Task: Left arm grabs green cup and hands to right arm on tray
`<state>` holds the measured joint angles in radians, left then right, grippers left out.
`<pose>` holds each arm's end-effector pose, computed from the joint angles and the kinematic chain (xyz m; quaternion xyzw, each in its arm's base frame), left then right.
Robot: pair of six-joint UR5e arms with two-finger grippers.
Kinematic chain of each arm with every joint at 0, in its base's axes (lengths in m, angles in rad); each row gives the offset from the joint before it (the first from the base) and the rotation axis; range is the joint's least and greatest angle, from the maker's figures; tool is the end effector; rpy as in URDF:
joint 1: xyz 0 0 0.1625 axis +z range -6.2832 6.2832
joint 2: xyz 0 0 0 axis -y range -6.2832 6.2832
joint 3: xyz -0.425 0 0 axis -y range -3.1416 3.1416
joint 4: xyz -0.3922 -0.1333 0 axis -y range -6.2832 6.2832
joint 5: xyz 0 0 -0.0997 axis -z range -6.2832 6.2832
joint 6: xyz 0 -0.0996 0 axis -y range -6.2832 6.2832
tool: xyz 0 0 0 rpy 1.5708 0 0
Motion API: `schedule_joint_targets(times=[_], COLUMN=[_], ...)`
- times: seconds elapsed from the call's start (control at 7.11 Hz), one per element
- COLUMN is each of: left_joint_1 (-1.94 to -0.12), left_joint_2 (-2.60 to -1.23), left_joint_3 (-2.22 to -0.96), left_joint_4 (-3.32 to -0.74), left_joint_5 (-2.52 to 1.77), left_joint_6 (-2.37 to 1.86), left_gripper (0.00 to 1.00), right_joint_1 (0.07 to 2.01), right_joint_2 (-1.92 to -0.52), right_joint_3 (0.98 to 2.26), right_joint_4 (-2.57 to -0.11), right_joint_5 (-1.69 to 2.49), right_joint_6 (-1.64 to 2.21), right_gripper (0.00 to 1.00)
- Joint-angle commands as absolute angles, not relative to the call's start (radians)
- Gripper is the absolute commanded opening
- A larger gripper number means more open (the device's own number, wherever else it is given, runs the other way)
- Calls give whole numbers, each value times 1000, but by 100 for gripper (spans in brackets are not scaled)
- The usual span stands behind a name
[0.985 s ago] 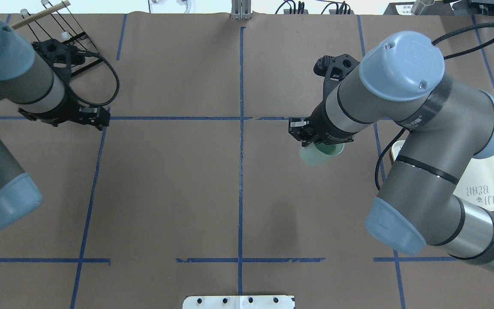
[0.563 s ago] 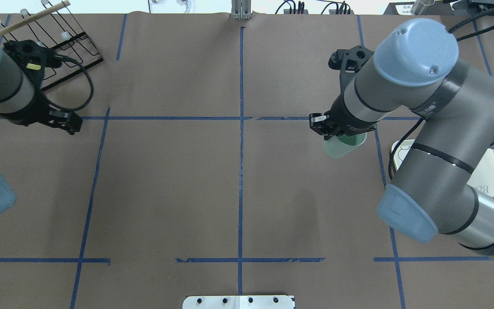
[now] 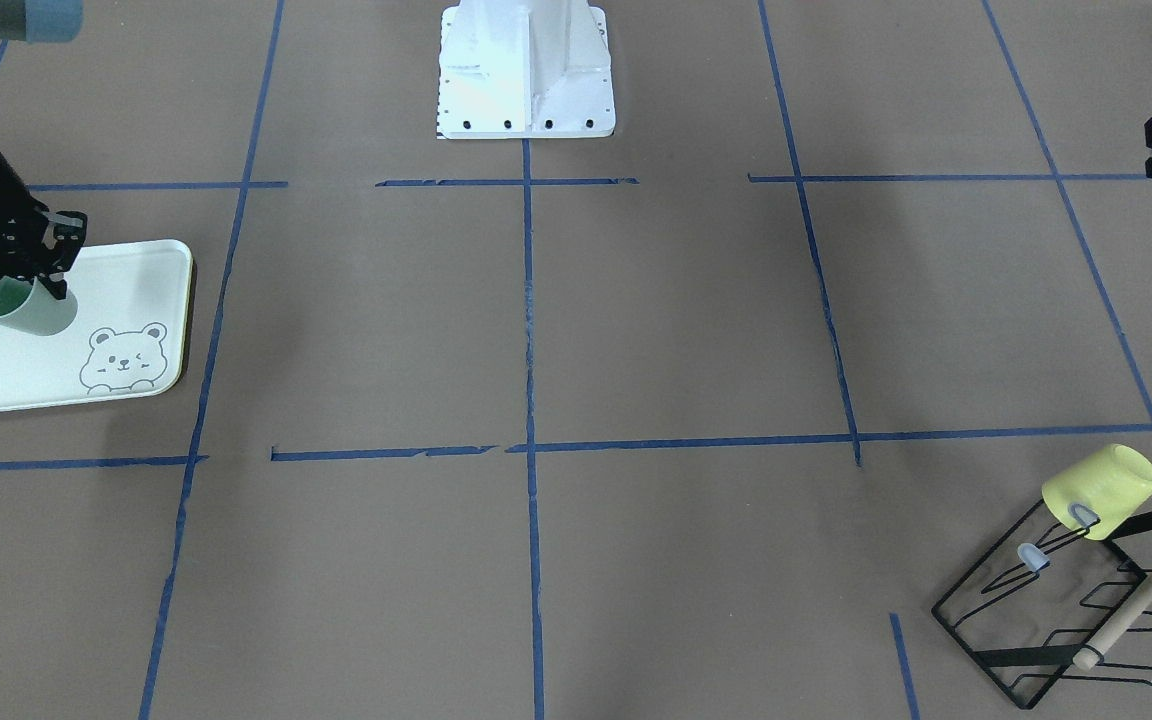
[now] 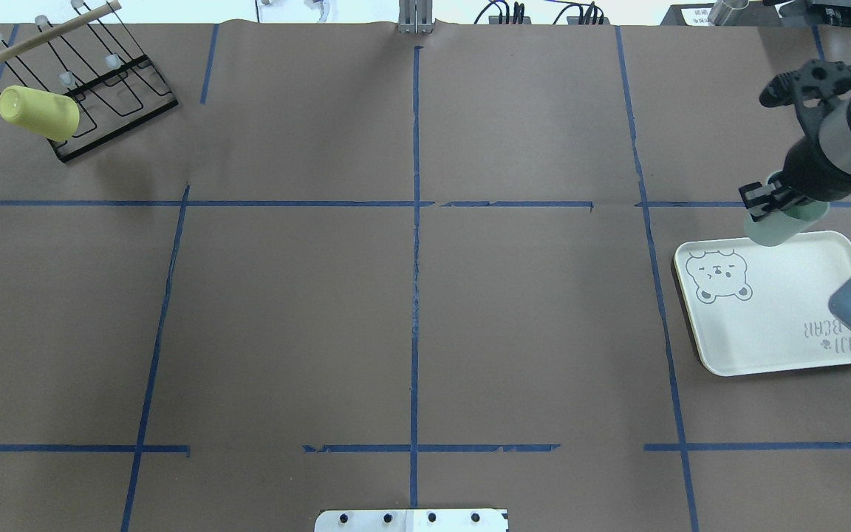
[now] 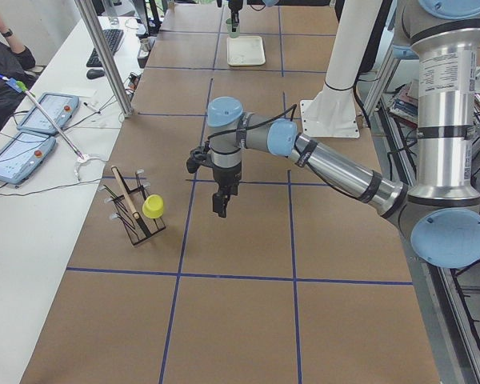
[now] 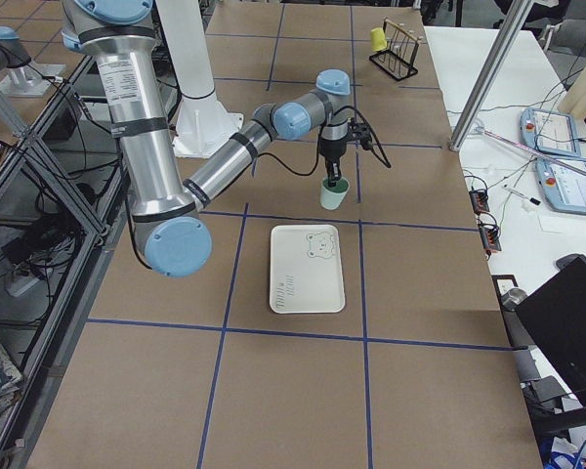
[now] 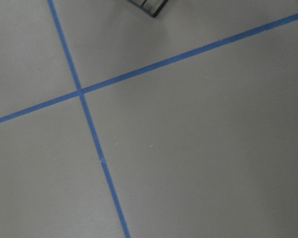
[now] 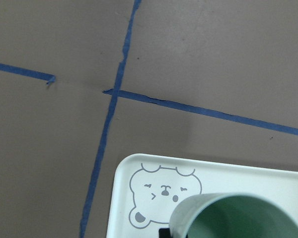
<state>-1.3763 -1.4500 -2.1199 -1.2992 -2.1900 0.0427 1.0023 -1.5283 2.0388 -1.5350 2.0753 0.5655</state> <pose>0.0065 -0.4234 0.4861 0.0513 0.3085 0.1360 0.9400 -0.1924 -0.4594 0.4182 0.0913 -0.3430 -0.0687 0.9324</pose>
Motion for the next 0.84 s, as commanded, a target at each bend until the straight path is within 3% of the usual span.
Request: schedule_joint_targets(times=[0.0,0.7], left_joint_1=[-1433,-1443], left_joint_2=[-1381,-1368], left_joint_3=[-2085,-2040], left_joint_4=[-1338,-1407], left_joint_5=[-2268,-2298], left_joint_6=[121,118], left_gripper=[100,100], right_joint_1=[1006,869], right_joint_2=[-1649,-1701], right_joint_3=[1945,1853], right_joint_4=[-1223,-1091], right_joint_5=[2085,1980], right_joint_6=[662,804], right_gripper=[0,11])
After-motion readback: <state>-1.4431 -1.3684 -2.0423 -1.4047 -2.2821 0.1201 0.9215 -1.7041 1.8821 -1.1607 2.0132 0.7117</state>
